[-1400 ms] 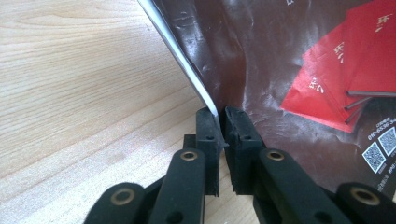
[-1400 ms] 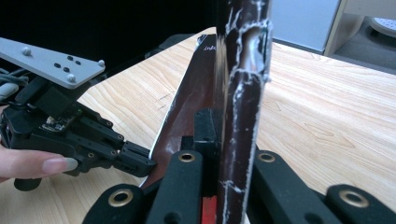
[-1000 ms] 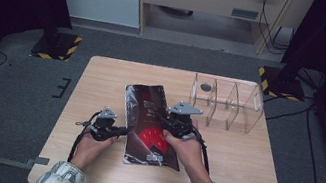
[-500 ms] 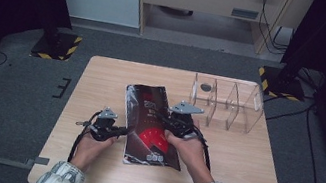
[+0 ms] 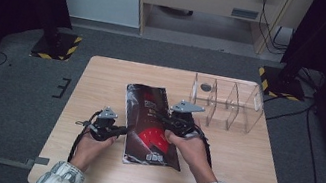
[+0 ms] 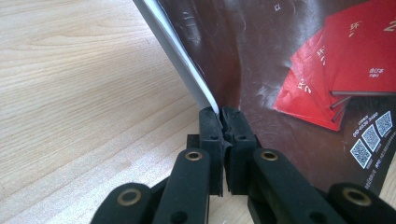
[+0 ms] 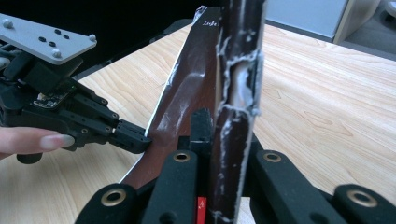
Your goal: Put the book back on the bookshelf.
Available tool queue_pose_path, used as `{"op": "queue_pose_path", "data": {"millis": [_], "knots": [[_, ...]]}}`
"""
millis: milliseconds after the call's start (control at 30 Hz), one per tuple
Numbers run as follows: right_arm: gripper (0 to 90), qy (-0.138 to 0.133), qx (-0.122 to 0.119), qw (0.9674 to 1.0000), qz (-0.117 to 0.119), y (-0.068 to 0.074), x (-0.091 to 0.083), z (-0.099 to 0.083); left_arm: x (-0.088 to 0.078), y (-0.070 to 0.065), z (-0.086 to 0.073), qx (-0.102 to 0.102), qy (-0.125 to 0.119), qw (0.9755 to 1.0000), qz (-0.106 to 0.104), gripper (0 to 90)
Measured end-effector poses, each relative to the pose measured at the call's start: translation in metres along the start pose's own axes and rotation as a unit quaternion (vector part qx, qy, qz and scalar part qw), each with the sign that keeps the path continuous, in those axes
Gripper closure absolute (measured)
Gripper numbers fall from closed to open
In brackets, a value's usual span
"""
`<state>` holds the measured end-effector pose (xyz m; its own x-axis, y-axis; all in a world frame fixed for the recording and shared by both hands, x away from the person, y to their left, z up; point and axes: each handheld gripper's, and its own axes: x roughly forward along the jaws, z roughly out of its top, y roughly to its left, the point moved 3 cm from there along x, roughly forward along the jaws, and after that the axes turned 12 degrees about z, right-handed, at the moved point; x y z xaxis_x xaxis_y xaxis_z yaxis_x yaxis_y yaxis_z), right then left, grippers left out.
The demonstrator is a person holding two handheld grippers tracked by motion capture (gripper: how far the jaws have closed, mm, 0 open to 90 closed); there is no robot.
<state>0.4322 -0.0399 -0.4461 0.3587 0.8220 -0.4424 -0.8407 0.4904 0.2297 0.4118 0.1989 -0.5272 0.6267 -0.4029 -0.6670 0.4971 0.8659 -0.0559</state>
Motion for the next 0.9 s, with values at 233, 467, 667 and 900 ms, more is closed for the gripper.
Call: {"op": "queue_pose_path", "data": {"millis": [233, 467, 667, 900], "knots": [[79.8, 0.007, -0.001, 0.9999, 0.009, 0.0, -0.002, 0.002, -0.002, -0.001, 0.002, 0.01, -0.003, 0.9999, 0.005, 87.7], [75.5, 0.007, -0.005, 0.9997, 0.023, 0.002, -0.007, 0.006, -0.009, 0.0, 0.007, 0.023, -0.02, 0.9994, 0.019, 87.7], [71.8, -0.002, -0.004, 0.9997, 0.023, 0.001, -0.01, 0.009, -0.016, 0.001, 0.011, 0.023, -0.039, 0.9986, 0.026, 87.8], [70.1, -0.022, -0.005, 0.9995, 0.024, -0.001, -0.015, 0.011, -0.024, -0.001, 0.017, 0.036, -0.065, 0.9962, 0.044, 88.0]]}}
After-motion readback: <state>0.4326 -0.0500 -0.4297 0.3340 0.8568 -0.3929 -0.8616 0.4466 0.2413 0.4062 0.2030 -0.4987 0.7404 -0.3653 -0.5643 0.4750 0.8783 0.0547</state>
